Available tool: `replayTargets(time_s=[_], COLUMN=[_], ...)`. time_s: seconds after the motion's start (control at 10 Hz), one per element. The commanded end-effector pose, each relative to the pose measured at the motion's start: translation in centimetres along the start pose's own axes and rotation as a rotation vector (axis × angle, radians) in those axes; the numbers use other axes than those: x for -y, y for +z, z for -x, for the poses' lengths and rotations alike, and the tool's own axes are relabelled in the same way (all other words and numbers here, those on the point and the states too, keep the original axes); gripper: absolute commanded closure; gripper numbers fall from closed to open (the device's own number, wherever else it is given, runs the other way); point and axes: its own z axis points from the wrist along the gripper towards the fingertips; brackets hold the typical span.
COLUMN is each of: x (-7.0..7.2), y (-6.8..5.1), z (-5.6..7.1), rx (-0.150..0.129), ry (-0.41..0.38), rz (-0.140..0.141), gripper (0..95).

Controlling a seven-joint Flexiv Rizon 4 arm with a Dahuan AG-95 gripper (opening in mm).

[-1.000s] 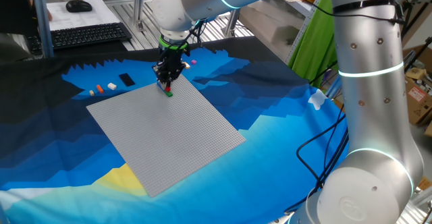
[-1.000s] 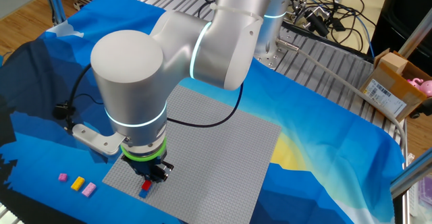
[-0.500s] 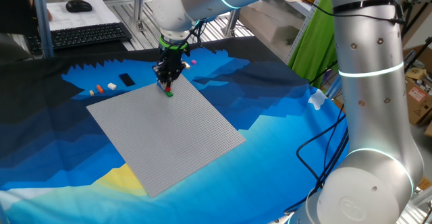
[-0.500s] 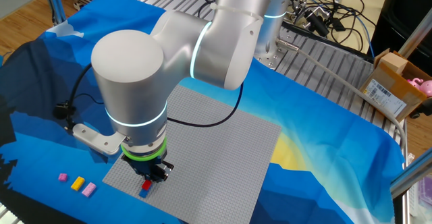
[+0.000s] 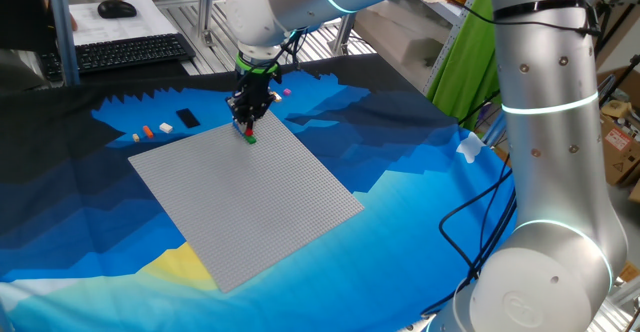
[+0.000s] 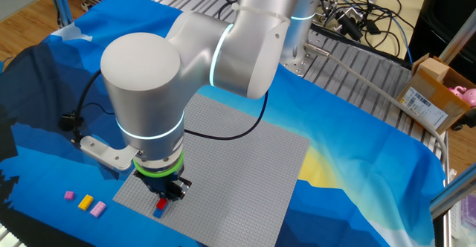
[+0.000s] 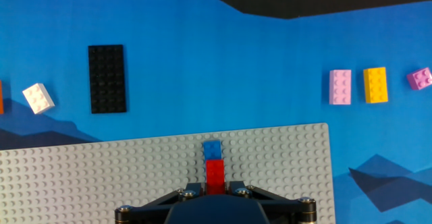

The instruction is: Stack small Lego blocks randomly, one at a time

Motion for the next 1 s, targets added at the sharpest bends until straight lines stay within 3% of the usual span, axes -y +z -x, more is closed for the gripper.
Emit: replayTargets(time_s=[0.1, 1.0], x=[0.01, 0.08], y=[0.0, 0.06], z=[-0.03, -0.32], rx=[0.0, 0.006], ry=[-0.001, -0.002], rz=[-0.001, -0.001], gripper=[95.0, 95.0])
